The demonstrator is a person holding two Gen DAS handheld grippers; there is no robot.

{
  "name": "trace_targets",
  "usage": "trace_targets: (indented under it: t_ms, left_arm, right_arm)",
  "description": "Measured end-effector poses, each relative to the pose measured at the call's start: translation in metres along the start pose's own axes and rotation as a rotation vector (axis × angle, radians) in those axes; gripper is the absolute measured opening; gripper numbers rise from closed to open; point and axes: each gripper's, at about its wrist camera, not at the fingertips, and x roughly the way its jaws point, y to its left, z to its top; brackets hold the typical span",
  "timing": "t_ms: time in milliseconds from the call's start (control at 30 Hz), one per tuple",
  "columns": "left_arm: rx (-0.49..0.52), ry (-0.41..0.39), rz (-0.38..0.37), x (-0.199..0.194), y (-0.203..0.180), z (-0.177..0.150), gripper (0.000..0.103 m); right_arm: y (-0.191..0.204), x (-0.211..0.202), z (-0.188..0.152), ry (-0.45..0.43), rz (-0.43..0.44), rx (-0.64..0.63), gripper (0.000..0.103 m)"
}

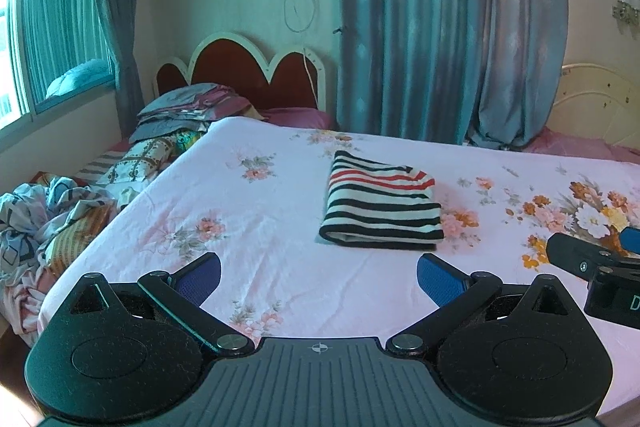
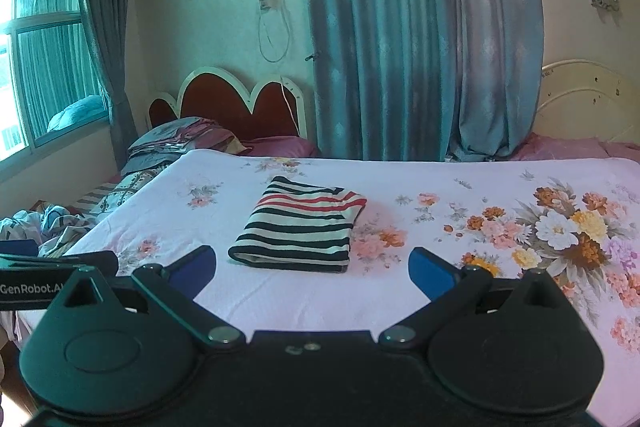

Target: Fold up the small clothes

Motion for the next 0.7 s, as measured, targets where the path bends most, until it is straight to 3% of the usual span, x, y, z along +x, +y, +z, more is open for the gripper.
trace_targets:
  t_ms: [700]
  left_arm:
    - [0.004, 0.001, 0.001, -0.0002, -0.0052, 0.0003, 0.103]
  right_arm:
    - [-0.0053, 0.0011, 0.0003, 0.01, 0.017, -0.007, 0.102]
